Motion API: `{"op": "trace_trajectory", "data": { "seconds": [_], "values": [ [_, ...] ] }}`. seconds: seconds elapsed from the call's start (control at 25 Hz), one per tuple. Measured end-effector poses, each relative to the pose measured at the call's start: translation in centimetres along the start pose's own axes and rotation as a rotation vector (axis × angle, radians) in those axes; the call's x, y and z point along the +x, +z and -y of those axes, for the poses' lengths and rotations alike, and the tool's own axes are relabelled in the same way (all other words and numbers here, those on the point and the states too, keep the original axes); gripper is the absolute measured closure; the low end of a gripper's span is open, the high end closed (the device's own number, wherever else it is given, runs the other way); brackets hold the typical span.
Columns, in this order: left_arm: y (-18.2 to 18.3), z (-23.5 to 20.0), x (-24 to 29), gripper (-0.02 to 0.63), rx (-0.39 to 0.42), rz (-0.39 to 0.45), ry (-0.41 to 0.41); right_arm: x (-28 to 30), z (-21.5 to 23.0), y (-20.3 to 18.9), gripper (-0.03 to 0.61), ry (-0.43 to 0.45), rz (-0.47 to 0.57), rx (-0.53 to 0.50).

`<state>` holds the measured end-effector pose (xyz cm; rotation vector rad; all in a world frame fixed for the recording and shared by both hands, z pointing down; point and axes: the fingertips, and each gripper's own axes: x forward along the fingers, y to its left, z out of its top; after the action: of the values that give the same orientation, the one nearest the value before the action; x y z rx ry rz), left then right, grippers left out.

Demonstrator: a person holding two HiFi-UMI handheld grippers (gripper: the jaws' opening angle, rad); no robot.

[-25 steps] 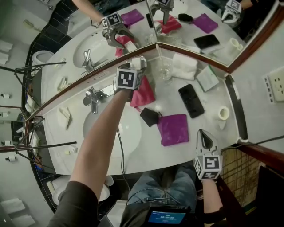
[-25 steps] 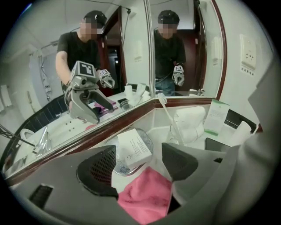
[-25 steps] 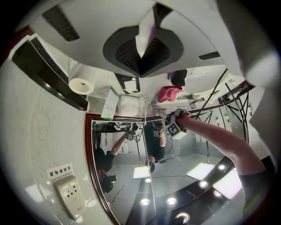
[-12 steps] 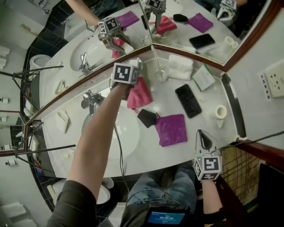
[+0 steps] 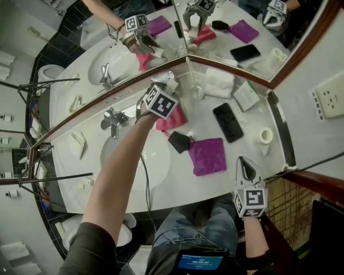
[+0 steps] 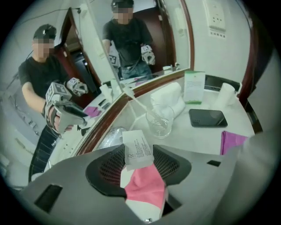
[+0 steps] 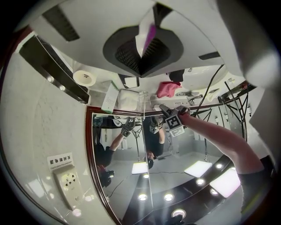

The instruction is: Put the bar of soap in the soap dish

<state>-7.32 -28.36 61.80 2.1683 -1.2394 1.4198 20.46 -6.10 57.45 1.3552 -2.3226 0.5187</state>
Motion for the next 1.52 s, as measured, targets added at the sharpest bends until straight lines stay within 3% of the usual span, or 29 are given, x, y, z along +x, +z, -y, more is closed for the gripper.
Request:
{"op": "trace_trajectory", "data": {
  "seconds": [0.28, 0.6, 1.04, 1.16, 1.52],
  "values": [
    [-1.2, 3.7, -0.8, 0.425, 0.42, -0.043, 0.116, -0.8, -0.4, 1.1, 0.557, -0.004, 0.001, 0.008],
    [-1.1, 9.6, -0.6, 0.426, 0.607, -0.031, 0.127, -2.0, 0.0, 1.0, 0.557, -0.015, 0.003, 0.023],
    [-2.0, 17.6, 1.1, 0.426, 0.702, -0.077, 0.01, -4.1, 2.6, 0.8, 0.557, -0.065, 0.022, 0.04],
    [-2.8, 19.2, 1.8, 0.426, 0.708, -0.089, -0.025, -4.6, 3.1, 0.9, 0.557, -0.076, 0.015, 0.057],
    [-3.7, 20.3, 3.4, 0.426, 0.67, -0.071, -0.023, -4.8, 3.4, 1.1, 0.557, -0.084, 0.02, 0.056]
  ]
}}
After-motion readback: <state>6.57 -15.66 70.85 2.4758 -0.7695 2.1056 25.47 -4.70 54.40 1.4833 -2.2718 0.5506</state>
